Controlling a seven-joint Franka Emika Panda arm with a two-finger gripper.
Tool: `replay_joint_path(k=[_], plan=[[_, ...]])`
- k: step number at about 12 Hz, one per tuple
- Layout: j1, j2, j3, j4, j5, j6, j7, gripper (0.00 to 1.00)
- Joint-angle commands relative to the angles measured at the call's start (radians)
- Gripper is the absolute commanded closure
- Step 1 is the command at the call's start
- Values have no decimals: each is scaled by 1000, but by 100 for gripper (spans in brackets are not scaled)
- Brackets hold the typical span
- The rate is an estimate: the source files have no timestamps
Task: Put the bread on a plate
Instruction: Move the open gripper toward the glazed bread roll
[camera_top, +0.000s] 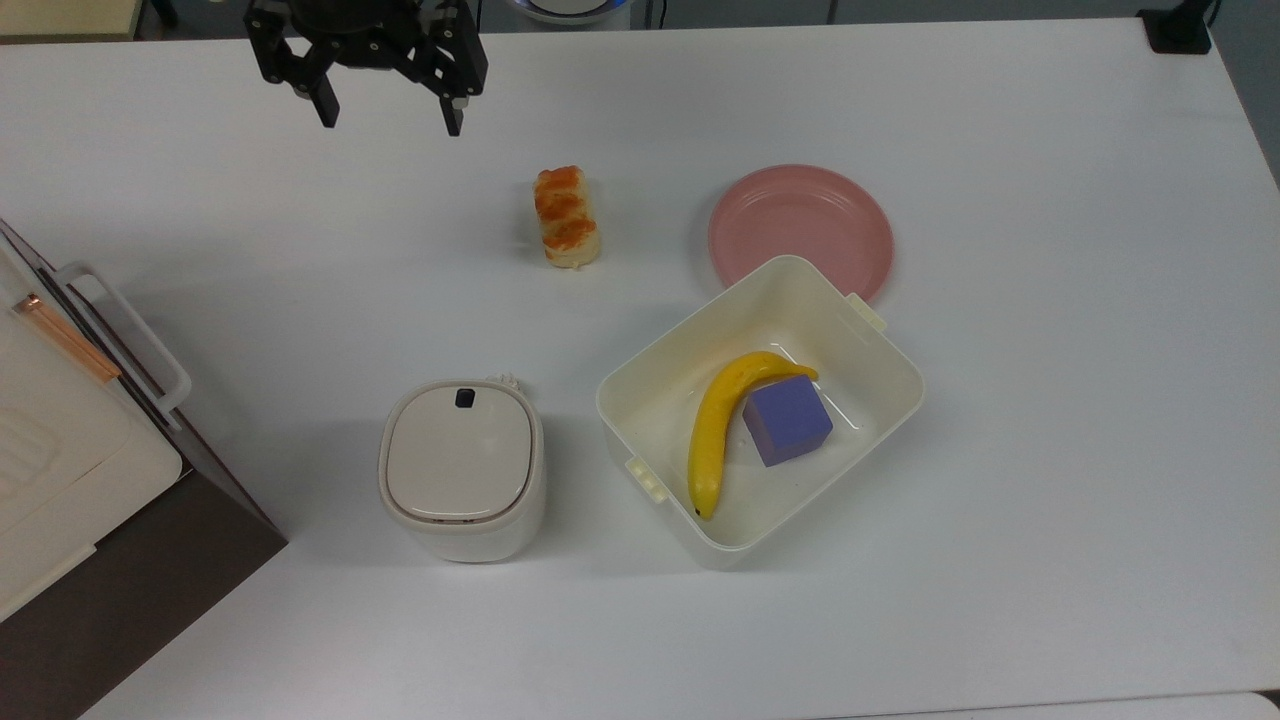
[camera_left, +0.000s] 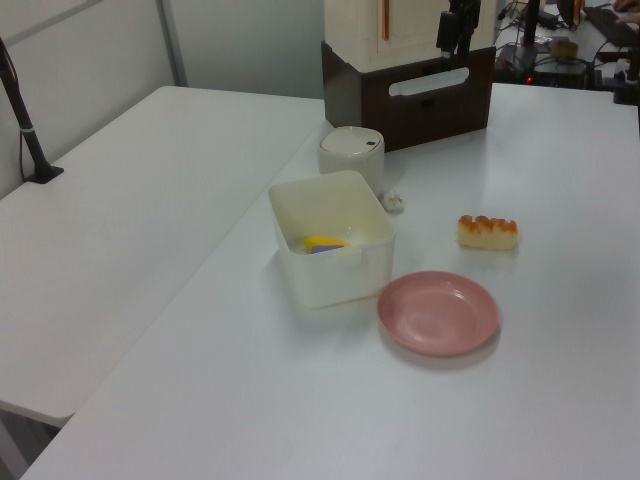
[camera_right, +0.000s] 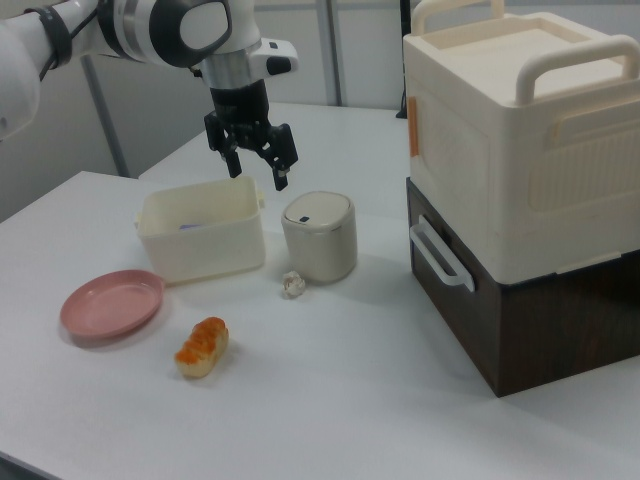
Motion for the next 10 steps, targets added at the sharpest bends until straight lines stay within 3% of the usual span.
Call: replay_joint_path(k=[1,4,8,9,10], plan=[[21,-5,-4,-5,-2,10,-25,0],[76,-19,-21,-34,-6,11,-48,0],[77,-45,-22,-58,-6,13,-48,0],[80,-78,-21,-124,-18,28,-56,0],[88,-150,-21,-246,-31,104,-63,0]])
